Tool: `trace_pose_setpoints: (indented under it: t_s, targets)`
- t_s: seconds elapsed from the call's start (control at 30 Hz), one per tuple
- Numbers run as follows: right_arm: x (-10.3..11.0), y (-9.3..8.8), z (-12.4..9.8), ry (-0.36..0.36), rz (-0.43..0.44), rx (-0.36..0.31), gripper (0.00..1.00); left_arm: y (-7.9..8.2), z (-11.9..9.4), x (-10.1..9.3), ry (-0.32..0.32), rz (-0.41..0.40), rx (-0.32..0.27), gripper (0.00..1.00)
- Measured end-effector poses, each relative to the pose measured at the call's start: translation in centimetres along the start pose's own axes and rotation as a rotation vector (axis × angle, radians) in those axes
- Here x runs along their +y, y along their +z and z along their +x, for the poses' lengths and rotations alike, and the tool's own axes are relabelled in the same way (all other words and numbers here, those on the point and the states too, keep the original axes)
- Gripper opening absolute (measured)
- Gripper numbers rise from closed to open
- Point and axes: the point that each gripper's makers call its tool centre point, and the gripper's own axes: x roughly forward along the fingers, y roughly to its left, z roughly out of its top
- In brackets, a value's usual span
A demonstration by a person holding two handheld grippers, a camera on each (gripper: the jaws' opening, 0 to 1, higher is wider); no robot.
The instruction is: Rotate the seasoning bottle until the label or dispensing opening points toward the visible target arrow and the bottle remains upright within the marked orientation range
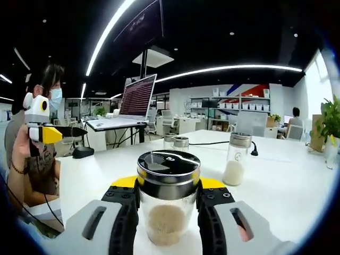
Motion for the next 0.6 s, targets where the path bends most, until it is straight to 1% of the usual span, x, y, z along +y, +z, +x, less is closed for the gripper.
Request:
trace_pose_setpoints:
  t_s: [0.27,0.6]
  targets:
    - [-0.12,0.0,-0.03,-0.038,0.006,0.009,0.41,0.13,-0.29,0.38,0.009,-0.004,-0.004,0.94]
    - [-0.36,0.07,-0.15,-0.092,0.016,-0.004,0.41,0.19,-0.25,0.1,0.003,-0.004,-0.006,0.94]
